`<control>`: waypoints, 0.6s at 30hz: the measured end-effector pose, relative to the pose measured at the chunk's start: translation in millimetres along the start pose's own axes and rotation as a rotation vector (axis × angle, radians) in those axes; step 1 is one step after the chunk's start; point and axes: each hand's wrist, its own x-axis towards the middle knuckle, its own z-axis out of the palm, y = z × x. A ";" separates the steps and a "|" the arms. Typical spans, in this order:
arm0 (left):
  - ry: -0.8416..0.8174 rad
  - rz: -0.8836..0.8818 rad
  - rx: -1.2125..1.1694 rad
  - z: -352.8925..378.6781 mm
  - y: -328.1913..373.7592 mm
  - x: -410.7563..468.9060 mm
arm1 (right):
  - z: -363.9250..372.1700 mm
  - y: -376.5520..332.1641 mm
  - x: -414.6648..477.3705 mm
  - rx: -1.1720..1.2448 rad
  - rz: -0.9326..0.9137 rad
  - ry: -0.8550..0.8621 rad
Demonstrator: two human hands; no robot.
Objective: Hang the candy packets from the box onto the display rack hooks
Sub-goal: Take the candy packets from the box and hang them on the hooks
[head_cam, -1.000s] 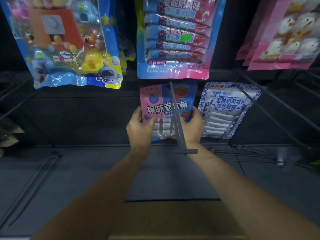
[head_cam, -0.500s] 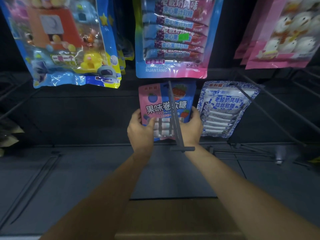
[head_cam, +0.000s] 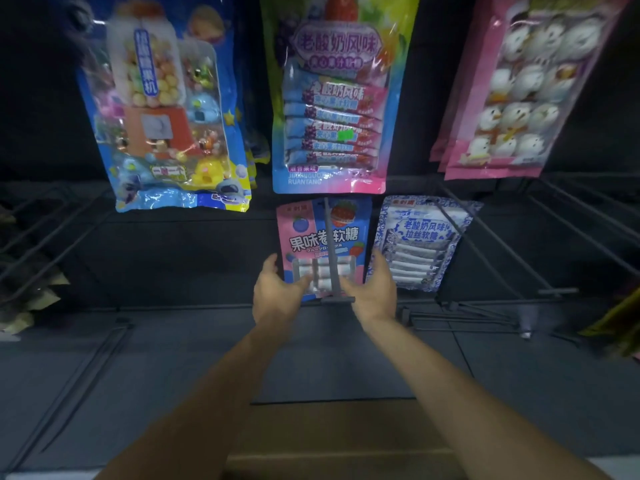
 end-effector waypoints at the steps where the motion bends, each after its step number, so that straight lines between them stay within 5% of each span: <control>1: -0.025 0.011 0.036 -6.4 0.4 -8.3 | -10.7 -9.3 -13.2 -0.019 0.002 -0.028; 6: -0.119 0.202 0.292 -40.0 10.7 -59.5 | -58.8 -32.1 -66.7 -0.142 -0.094 -0.133; 14: -0.191 0.598 0.746 -95.4 -5.3 -158.1 | -114.2 -41.0 -157.6 -0.670 -0.411 -0.388; 18: -0.312 0.574 0.916 -127.7 -23.6 -213.9 | -138.2 -32.3 -211.0 -0.860 -0.437 -0.550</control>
